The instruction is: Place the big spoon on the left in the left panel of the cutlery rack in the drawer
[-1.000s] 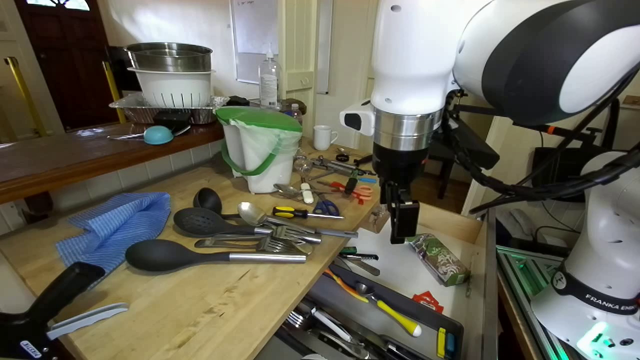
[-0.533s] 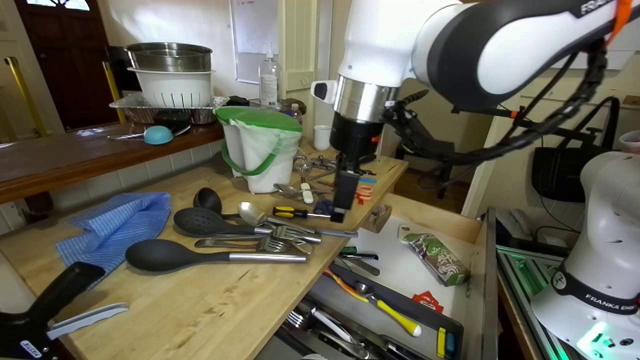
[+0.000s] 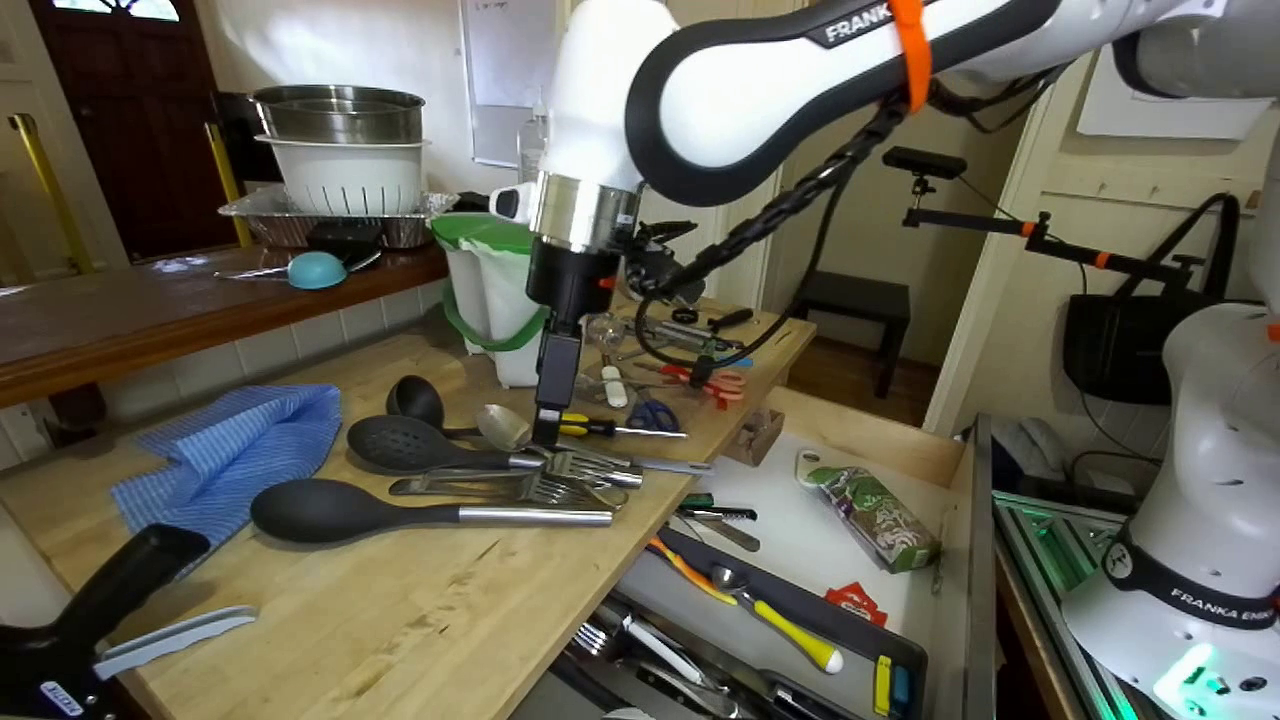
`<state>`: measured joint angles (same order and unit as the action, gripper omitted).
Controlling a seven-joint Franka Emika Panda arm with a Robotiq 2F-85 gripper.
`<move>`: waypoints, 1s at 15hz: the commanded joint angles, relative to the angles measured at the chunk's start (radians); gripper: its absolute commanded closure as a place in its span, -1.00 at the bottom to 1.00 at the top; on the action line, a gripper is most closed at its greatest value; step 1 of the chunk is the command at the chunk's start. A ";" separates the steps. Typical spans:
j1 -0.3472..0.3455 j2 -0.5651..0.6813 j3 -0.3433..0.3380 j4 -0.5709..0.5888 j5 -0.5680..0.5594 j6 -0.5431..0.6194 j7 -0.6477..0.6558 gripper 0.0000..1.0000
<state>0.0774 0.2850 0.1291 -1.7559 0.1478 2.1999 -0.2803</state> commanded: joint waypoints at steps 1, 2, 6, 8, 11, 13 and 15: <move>0.014 0.155 -0.003 0.193 -0.051 -0.133 0.028 -1.00; -0.002 0.081 0.007 0.090 -0.017 -0.062 -0.007 -1.00; 0.004 0.141 0.009 0.146 -0.055 -0.063 -0.036 -1.00; 0.005 0.156 0.002 0.155 -0.078 -0.069 -0.047 -1.00; 0.019 0.185 -0.021 0.169 -0.152 -0.065 0.000 -1.00; 0.020 0.226 -0.025 0.202 -0.175 -0.062 0.022 -1.00; 0.021 0.273 -0.020 0.246 -0.173 -0.067 0.027 -1.00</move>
<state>0.0844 0.4786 0.1134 -1.5883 -0.0033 2.1298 -0.2848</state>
